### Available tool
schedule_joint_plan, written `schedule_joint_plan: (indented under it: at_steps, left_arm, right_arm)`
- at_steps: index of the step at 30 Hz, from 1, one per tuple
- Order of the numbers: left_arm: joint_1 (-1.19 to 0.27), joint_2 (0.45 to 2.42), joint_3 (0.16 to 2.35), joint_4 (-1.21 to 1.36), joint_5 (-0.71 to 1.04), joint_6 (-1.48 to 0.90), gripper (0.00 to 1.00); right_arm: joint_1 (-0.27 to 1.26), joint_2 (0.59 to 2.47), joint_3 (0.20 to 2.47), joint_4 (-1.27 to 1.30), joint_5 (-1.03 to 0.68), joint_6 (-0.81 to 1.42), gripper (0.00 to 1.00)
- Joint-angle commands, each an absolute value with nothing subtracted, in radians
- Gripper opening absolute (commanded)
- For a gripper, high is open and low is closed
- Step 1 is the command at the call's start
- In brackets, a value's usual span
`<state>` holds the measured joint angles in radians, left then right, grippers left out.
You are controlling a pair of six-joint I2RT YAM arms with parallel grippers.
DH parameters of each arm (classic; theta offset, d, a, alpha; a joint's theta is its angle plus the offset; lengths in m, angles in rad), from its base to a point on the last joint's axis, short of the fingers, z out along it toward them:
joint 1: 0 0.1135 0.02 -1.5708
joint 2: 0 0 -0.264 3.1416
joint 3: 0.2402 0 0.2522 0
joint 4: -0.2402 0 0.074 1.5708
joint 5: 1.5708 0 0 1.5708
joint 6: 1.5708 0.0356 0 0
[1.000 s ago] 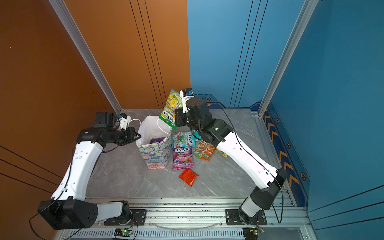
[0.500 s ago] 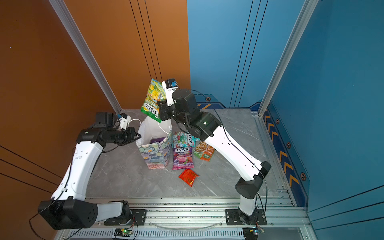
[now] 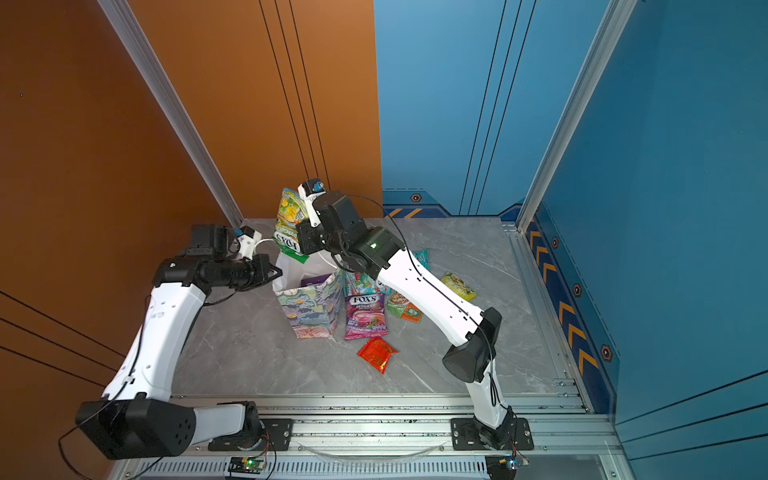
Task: Place the snacks into the paper bag
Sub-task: 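Carry the green bag with the right gripper over the paper bag opening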
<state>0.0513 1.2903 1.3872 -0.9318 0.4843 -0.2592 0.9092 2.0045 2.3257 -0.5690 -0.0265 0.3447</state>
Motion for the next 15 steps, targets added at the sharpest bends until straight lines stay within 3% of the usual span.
schedule_joint_plan:
  at_steps: [1, 15]
  left_arm:
    - [0.046, 1.267, 1.382, -0.895, 0.535, -0.266, 0.00]
    - [0.046, 1.266, 1.385, -0.895, 0.534, -0.267, 0.00]
  right_arm:
    - [0.895, 2.011, 2.362, -0.548, -0.021, 0.373, 0.00]
    - [0.828, 1.978, 2.268, -0.548, 0.010, 0.401, 0.00]
